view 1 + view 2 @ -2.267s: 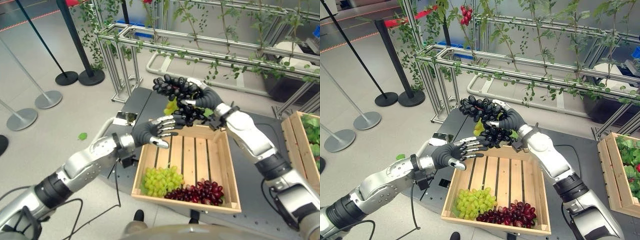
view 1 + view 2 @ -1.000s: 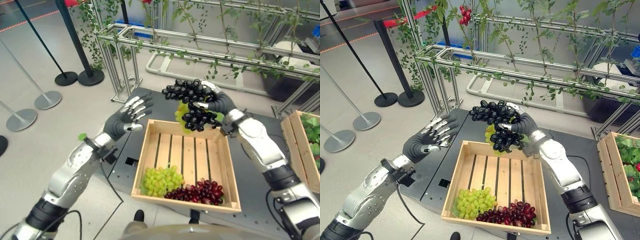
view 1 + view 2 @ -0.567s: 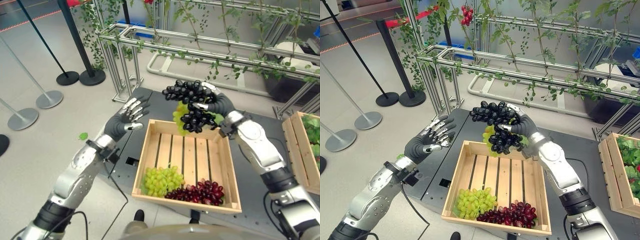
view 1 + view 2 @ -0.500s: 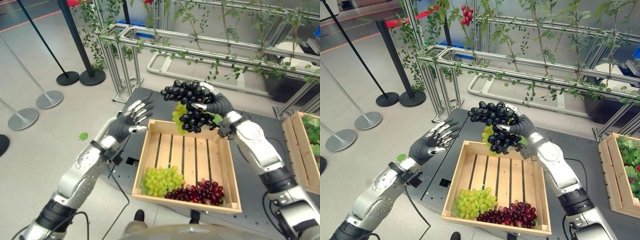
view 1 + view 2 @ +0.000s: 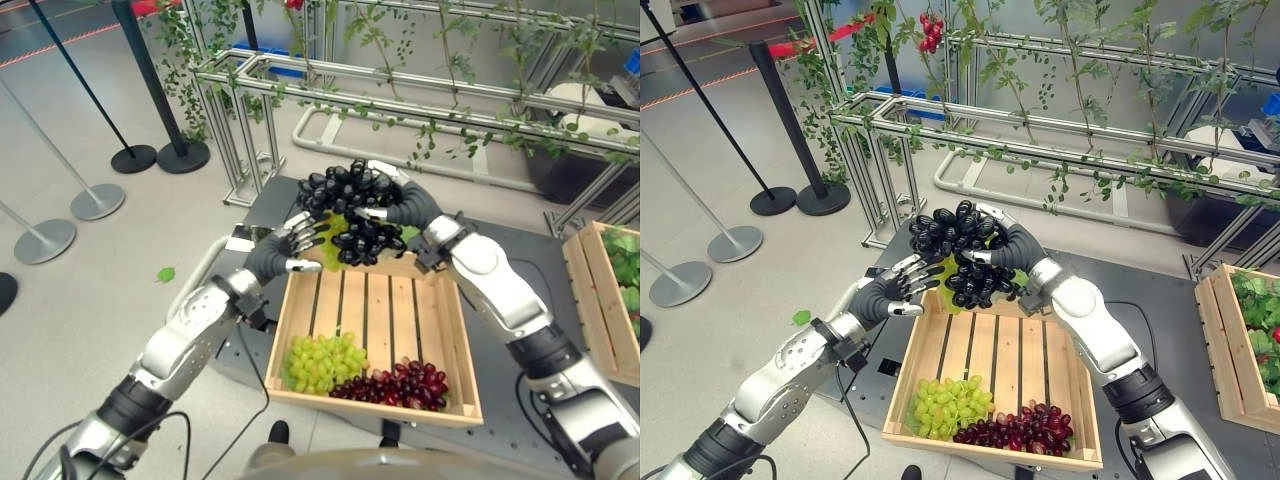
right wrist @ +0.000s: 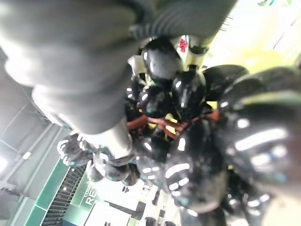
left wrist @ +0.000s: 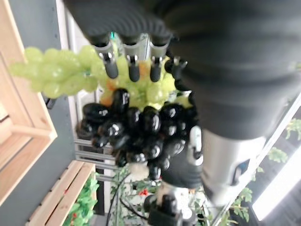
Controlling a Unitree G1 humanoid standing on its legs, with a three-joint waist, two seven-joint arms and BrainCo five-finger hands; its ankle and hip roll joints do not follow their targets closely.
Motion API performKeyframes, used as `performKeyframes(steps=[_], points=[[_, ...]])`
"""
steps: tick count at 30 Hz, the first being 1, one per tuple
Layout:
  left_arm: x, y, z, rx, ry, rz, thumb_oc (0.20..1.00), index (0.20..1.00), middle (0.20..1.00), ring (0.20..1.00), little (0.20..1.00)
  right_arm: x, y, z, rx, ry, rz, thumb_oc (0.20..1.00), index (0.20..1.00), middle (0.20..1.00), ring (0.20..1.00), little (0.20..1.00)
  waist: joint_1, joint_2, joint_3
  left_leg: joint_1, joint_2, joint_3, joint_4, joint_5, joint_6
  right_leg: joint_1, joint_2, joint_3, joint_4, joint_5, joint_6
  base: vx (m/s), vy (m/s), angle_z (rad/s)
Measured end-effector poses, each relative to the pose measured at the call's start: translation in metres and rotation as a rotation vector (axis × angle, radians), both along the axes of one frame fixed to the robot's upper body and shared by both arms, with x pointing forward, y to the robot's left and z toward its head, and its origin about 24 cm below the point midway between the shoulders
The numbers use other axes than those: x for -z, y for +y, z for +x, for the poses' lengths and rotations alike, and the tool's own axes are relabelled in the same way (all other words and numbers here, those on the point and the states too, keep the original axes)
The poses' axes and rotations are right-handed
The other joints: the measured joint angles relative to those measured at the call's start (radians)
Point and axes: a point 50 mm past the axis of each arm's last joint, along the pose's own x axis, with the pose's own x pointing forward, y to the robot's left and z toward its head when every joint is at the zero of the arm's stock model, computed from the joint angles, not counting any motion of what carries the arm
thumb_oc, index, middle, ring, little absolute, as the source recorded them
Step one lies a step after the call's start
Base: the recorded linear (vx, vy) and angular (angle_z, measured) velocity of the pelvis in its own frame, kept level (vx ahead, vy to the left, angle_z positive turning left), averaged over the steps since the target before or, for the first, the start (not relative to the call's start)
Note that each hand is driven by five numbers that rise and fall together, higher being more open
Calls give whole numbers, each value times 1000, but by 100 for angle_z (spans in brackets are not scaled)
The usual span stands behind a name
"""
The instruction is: Pick up the fruits from the basket on one side to the basket on the other side
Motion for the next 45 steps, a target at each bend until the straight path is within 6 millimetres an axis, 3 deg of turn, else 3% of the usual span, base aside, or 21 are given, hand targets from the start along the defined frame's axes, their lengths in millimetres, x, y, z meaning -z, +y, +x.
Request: performKeyframes(steps=[8,21,30,45], points=[[6,-17,2,27,27,-29,1000,1000,1000,1000,1000,-6,18,-1,-62,-19,12,200,200,200,200,200,-7,-2,-4,1,0,2,0,0,0,-1,0,2,0,1,0,0,0,0],[9,-25,1,27,42,-59,1000,1000,1000,1000,1000,-8,47,-10,-191,-3,66,200,200,200,200,200,-20,-2,-5,8,0,17,0,-1,1,1,0,13,0,4,0,-4,4,-2],[10,-29,0,23,49,-83,1000,1000,1000,1000,1000,-9,48,-13,-209,3,88,200,200,200,200,200,-23,-3,-9,16,1,16,0,-1,1,9,0,11,0,4,0,0,0,0],[25,-30,-9,12,108,-80,1000,1000,1000,1000,1000,16,37,-18,-164,99,88,200,200,200,200,200,-24,-9,-15,15,1,11,0,-1,2,10,0,9,0,4,0,0,0,0]])
